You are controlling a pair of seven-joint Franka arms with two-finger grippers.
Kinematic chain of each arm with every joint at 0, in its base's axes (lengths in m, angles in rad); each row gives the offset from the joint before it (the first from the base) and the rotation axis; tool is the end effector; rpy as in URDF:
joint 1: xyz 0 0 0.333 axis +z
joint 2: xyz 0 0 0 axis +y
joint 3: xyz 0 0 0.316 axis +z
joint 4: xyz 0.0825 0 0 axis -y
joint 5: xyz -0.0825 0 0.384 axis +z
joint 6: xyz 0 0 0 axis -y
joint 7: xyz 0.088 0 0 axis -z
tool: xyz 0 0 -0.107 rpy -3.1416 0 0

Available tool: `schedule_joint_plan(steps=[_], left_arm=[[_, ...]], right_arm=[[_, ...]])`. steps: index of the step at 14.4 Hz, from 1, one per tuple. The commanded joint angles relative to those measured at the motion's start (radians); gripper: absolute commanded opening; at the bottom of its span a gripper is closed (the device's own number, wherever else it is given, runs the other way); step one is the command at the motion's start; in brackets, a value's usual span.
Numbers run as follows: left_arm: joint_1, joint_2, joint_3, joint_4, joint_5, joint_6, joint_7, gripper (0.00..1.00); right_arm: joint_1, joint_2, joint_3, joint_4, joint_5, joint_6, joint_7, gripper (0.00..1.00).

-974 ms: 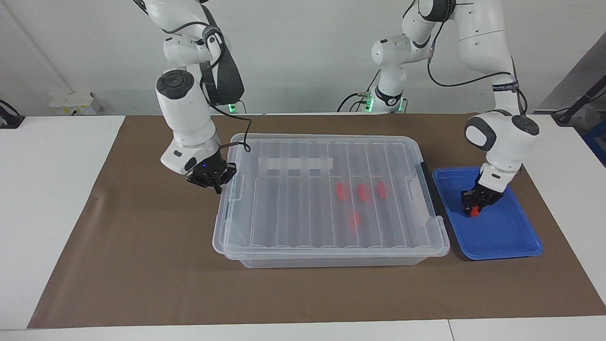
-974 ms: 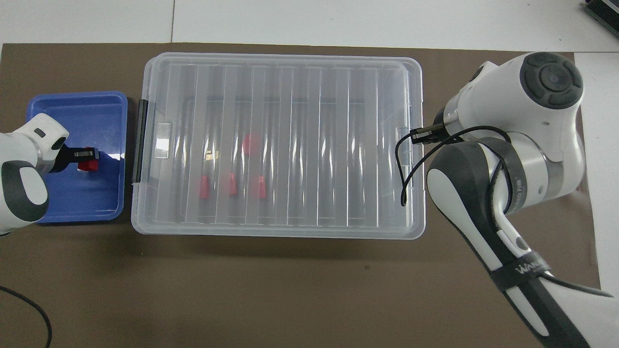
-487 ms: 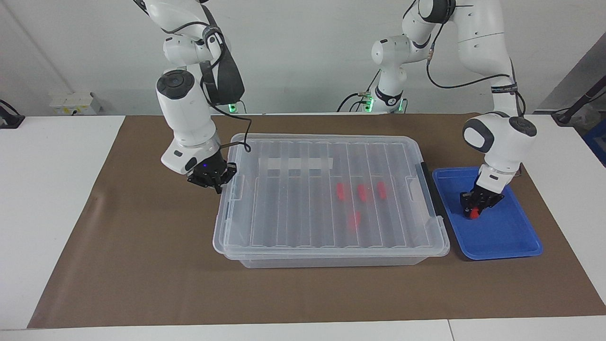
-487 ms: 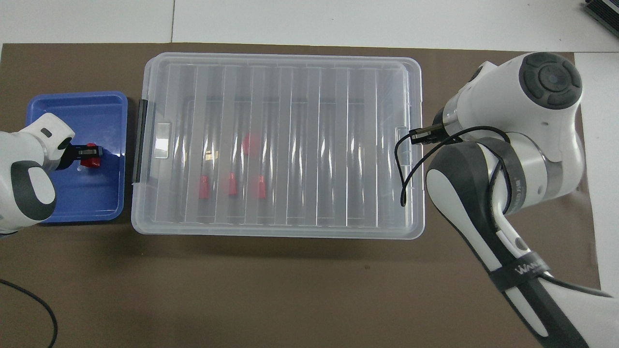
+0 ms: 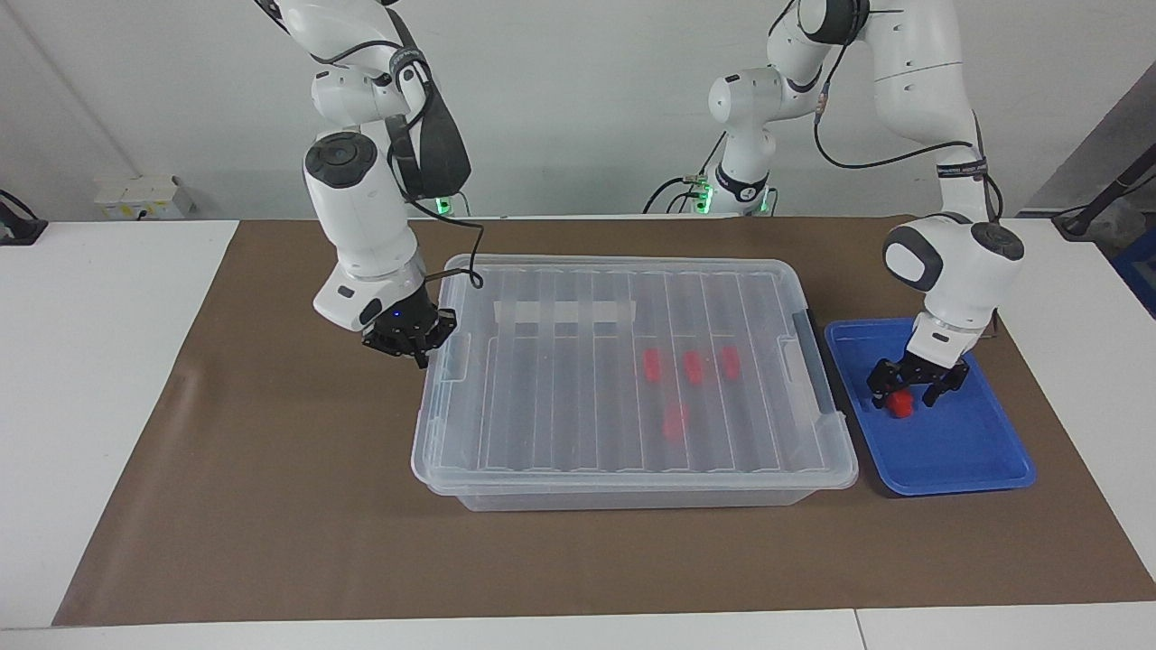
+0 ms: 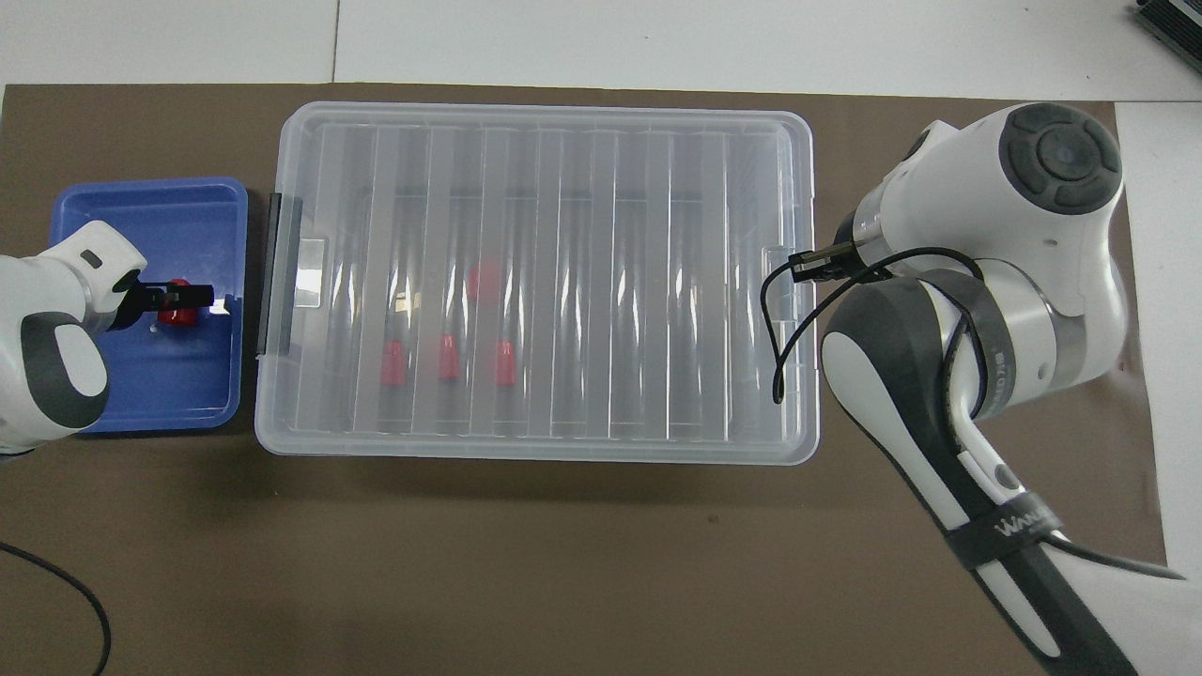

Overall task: Place red block in blue tray from box
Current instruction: 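Release the red block in the tray with the left gripper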

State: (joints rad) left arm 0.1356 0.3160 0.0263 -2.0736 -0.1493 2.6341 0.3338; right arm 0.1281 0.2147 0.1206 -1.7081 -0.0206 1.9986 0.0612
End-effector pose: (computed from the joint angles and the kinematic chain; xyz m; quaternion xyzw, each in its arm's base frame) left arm 0.6018 0.1015 0.3010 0.9914 -0.0261 0.1280 0.0088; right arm 0.6146 0.1494 0.4701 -0.9947 -0.0956 -0.0377 0.0092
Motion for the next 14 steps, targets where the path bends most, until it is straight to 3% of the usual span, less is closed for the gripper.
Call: schedule_joint_plan(steps=[1,4,8,9,10,11,14], left_arm=[[-0.011,-0.020,0.007,0.006,-0.021,-0.052,0.021,1.00],[-0.011,-0.063,0.009,0.088,-0.019,-0.262,0.021,1.00],[-0.008,-0.176,0.009,0.093,-0.018,-0.412,0.019,1.00],[-0.002,-0.208,0.011,0.093,-0.018,-0.446,0.019,1.00],[0.001,-0.239,0.014,0.096,-0.016,-0.482,0.018,1.00],[0.004,-0.265,0.015,0.099,-0.012,-0.512,0.016,1.00],[0.001,-0.340,0.012,0.138,0.150,-0.603,0.005,1.00]], right_arm=[[-0.007,-0.017,0.005,0.002,0.021,-0.027,-0.020,0.00],[-0.024,-0.050,0.002,0.001,0.019,-0.053,-0.014,0.00],[-0.091,-0.107,-0.001,-0.004,0.019,-0.121,0.040,0.00],[-0.114,-0.118,-0.001,-0.002,0.019,-0.130,0.067,0.41],[-0.131,-0.126,-0.001,-0.002,0.019,-0.132,0.077,0.99],[-0.140,-0.133,-0.001,0.004,0.019,-0.132,0.081,1.00],[-0.175,-0.167,-0.004,0.021,0.010,-0.167,0.081,1.00]])
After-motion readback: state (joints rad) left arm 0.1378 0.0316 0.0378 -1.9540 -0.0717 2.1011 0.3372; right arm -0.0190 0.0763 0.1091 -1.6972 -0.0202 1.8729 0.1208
